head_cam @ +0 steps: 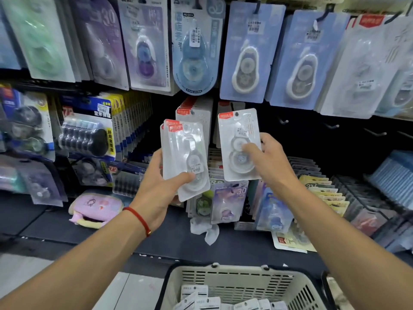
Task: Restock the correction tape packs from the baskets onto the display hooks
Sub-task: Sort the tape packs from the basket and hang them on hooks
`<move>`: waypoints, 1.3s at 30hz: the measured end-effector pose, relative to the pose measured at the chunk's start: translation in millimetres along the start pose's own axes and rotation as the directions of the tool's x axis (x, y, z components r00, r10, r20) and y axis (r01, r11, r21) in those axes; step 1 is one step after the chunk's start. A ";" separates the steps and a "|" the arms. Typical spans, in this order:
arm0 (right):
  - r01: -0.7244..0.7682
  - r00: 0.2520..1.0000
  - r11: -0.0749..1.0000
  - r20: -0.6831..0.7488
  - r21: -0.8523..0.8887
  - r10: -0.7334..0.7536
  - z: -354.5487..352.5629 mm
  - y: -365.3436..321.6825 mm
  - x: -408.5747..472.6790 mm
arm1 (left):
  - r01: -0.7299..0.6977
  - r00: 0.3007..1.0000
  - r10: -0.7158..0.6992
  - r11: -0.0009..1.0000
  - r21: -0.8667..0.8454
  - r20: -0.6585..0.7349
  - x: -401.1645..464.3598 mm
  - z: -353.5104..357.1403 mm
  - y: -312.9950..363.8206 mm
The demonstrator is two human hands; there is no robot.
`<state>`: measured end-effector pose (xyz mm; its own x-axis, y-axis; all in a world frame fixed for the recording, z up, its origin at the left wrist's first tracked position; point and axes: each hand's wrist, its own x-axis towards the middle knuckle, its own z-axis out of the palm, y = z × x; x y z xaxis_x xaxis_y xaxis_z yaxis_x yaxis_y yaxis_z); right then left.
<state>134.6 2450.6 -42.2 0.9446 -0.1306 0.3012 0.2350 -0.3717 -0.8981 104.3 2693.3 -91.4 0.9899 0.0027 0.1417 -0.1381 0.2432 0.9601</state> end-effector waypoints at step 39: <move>-0.018 0.998 0.981 -0.048 0.193 0.027 13.2 22.0 -12.9 | -0.055 0.995 0.053 0.998 -0.012 -0.089 -5.2 8.0 1.0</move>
<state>130.6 2456.3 -70.1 0.9386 -0.1843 0.2916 0.2582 -0.1855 -0.9481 98.8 2685.8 -89.2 0.9800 0.1022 0.1707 -0.1916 0.2540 0.9480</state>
